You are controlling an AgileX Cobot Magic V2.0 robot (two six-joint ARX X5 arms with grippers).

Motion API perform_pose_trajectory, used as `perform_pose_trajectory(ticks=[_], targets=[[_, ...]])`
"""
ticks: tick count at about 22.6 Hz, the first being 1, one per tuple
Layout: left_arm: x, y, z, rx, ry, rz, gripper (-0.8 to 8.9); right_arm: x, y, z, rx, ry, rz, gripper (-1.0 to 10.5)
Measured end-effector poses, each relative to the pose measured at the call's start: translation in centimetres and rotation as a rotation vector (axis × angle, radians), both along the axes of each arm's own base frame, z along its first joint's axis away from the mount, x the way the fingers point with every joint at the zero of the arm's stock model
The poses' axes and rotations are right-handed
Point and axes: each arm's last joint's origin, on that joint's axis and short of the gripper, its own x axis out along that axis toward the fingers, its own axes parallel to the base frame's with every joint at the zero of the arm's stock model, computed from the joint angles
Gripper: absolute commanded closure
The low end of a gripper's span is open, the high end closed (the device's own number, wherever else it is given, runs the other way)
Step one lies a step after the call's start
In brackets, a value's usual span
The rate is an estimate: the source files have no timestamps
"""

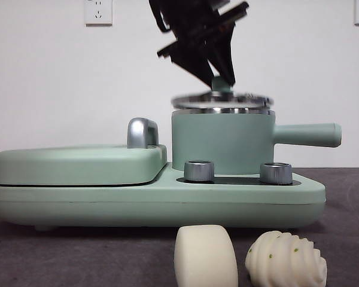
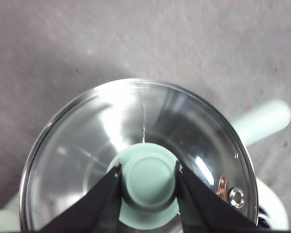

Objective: Put the buns in a small steamer

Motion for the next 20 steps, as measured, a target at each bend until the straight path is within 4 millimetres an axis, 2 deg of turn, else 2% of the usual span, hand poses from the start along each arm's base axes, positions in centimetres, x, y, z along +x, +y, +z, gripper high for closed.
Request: perform_pose_trajectory(ticks=[2, 4, 8, 10, 14, 20], targets=[[-0.2, 0.2, 2.5, -0.041, -0.048, 0.000, 7.59, 0.0, 0.0, 0.0, 0.000, 0.000, 0.000, 4.3], [-0.6, 0.6, 4.2, -0.058, -0.068, 0.002, 7.59, 0.0, 0.0, 0.0, 0.003, 0.002, 0.006, 4.3], [-0.3, 2.8, 4.9, -0.025, -0.037, 0.040, 7.59, -0.2, 0.0, -0.3, 0.006, 0.039, 0.014, 4.3], [0.4, 4.9, 5.7, -0.031, -0.052, 0.088, 7.59, -0.3, 0.0, -0.5, 0.006, 0.064, 0.014, 4.3], [2.1, 10.2, 7.5, -0.052, -0.096, 0.220, 7.59, -0.5, 0.4, -0.7, 0.010, 0.101, 0.049, 4.3], [5.0, 17.2, 7.5, -0.042, -0.102, 0.409, 7.59, 0.6, 2.5, -0.3, -0.039, 0.217, 0.138, 4.3]])
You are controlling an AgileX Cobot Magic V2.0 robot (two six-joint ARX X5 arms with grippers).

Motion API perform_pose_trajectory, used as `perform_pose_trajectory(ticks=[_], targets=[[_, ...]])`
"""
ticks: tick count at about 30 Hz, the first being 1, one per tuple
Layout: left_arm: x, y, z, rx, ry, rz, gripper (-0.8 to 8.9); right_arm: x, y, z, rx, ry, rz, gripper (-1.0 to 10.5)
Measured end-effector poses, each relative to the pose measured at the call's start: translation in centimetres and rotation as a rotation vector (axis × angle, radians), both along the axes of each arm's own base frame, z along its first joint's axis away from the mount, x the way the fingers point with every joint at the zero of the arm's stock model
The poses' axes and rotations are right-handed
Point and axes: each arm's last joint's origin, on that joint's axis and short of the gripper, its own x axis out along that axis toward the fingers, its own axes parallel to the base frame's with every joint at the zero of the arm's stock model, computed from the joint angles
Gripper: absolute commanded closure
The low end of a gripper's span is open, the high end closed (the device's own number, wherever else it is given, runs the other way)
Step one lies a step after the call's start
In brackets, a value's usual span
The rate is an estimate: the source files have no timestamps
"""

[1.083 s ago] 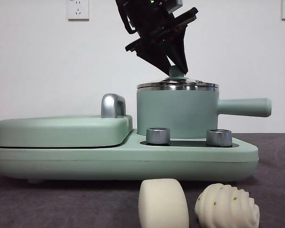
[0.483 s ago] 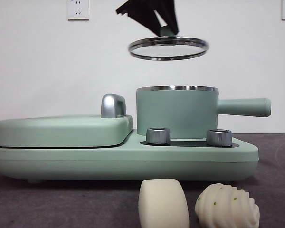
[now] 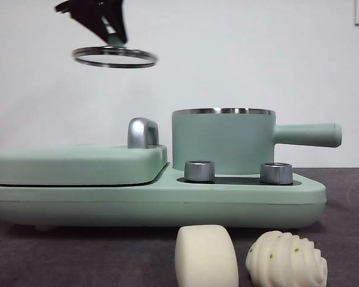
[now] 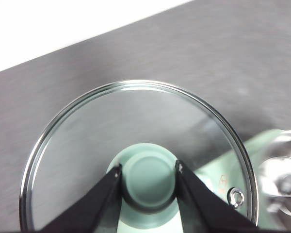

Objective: Put the buns in a small steamer

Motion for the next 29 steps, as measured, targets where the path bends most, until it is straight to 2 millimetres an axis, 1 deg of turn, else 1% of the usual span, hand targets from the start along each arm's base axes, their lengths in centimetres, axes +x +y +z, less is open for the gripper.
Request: perform_pose_trajectory(ticks=[3, 6, 9, 11, 14, 16, 17, 19, 20, 23, 26, 29], targets=[[0.6, 2.4, 0.0, 0.000, 0.000, 0.061, 7.59, 1.2, 2.6, -0.4, -0.029, 0.117, 0.074, 4.3], [0.9, 3.6, 0.0, 0.000, -0.001, 0.092, 7.59, 1.9, 5.3, -1.1, -0.084, 0.215, 0.115, 4.3], [1.1, 4.3, 0.0, 0.000, -0.001, 0.111, 7.59, 2.2, 8.5, -2.4, -0.169, 0.310, 0.141, 4.3], [1.1, 4.6, 0.0, 0.000, -0.001, 0.118, 7.59, 2.2, 11.1, -3.5, -0.236, 0.371, 0.161, 4.3], [1.2, 4.9, 0.0, -0.001, -0.002, 0.126, 7.59, 2.3, 14.3, -4.8, -0.314, 0.443, 0.169, 4.3], [1.2, 5.1, 0.0, -0.002, -0.005, 0.130, 7.59, 2.4, 15.9, -5.8, -0.365, 0.479, 0.156, 4.3], [1.2, 5.1, 0.1, -0.002, -0.008, 0.131, 7.59, 2.5, 17.0, -6.5, -0.395, 0.505, 0.154, 4.3], [1.3, 5.2, 0.1, -0.003, -0.009, 0.133, 7.59, 2.7, 18.3, -7.7, -0.442, 0.536, 0.148, 4.3], [1.3, 5.3, 0.1, -0.003, -0.008, 0.135, 7.59, 2.8, 19.1, -8.4, -0.468, 0.556, 0.151, 4.4], [1.3, 5.3, 0.1, -0.003, -0.008, 0.135, 7.59, 3.0, 20.5, -9.9, -0.525, 0.578, 0.144, 4.9], [1.3, 5.3, 0.1, -0.003, -0.008, 0.135, 7.59, 3.2, 21.3, -11.1, -0.575, 0.587, 0.133, 4.9], [1.3, 5.3, 0.1, -0.003, -0.008, 0.136, 7.59, 3.1, 21.4, -11.6, -0.627, 0.567, 0.108, 4.9]])
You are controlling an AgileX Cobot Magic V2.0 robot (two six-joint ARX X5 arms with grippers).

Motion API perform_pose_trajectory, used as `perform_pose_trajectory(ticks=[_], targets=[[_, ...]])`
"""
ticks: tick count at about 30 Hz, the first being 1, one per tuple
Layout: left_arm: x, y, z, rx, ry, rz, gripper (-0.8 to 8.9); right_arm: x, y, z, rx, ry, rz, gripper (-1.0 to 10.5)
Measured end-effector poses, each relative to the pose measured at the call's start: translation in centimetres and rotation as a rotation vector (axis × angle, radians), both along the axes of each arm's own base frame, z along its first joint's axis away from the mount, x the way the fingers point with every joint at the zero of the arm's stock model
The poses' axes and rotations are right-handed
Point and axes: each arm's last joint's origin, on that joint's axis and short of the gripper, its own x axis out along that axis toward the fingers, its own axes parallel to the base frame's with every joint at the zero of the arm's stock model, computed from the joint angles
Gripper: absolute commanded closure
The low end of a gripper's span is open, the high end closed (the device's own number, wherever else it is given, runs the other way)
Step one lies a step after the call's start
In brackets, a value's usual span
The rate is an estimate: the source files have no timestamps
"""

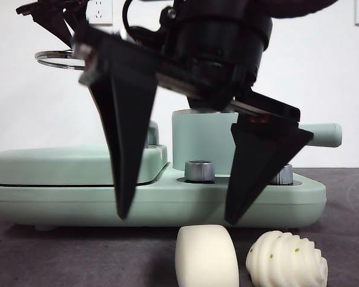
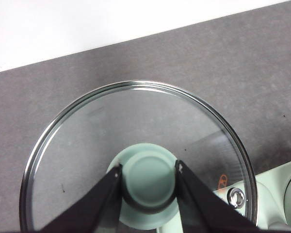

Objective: Put the buns in a small steamer

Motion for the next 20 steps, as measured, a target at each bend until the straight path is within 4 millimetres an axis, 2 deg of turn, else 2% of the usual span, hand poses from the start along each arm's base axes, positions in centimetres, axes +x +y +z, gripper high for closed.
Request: perform_pose_trajectory(ticks=[5, 11, 15, 17, 20], targets=[[0.0, 0.0, 0.0, -0.002, 0.001, 0.002, 7.59, 0.0, -0.4, -0.1, -0.064, -0.035, -0.013, 5.0], [0.0, 0.0, 0.0, -0.003, 0.001, 0.003, 7.59, 0.2, 0.1, -0.1, -0.012, -0.032, -0.007, 5.1], [0.0, 0.0, 0.0, -0.004, 0.001, 0.003, 7.59, 0.4, 0.6, -1.3, -0.054, -0.004, -0.005, 5.2], [0.0, 0.0, 0.0, -0.003, 0.002, 0.003, 7.59, 0.5, 0.7, -2.0, -0.081, 0.012, -0.005, 5.7], [0.0, 0.0, 0.0, -0.005, 0.002, 0.004, 7.59, 0.6, 0.8, -2.3, -0.086, 0.006, -0.006, 7.2]])
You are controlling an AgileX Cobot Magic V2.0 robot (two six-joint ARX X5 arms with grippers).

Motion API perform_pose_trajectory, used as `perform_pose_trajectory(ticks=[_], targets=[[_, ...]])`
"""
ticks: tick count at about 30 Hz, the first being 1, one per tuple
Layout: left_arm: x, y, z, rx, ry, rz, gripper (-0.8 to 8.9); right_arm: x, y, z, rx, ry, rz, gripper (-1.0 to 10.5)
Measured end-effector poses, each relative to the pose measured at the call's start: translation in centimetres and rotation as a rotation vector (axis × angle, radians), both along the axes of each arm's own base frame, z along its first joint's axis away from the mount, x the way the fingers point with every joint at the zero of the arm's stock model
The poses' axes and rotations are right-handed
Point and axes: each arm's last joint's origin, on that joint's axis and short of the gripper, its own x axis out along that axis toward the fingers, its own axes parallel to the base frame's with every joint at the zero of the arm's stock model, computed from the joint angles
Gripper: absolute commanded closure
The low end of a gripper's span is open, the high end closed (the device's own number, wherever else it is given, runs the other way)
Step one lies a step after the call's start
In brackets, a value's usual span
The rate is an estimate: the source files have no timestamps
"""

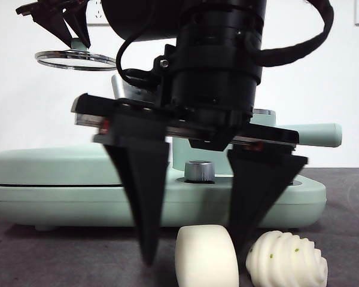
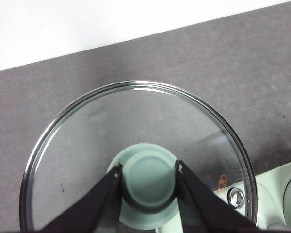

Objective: Put the buns in a small steamer

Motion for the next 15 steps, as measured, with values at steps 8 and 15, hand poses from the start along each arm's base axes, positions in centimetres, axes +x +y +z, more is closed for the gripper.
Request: perform_pose_trajectory(ticks=[8, 15], targets=[[0.0, 0.0, 0.0, 0.000, 0.001, 0.000, 7.59, 0.0, -0.1, 0.0, -0.007, 0.000, -0.001, 7.5], [0.0, 0.0, 0.0, 0.000, 0.004, 0.001, 7.59, 0.5, -0.2, 1.1, -0.022, 0.012, -0.008, 7.5]])
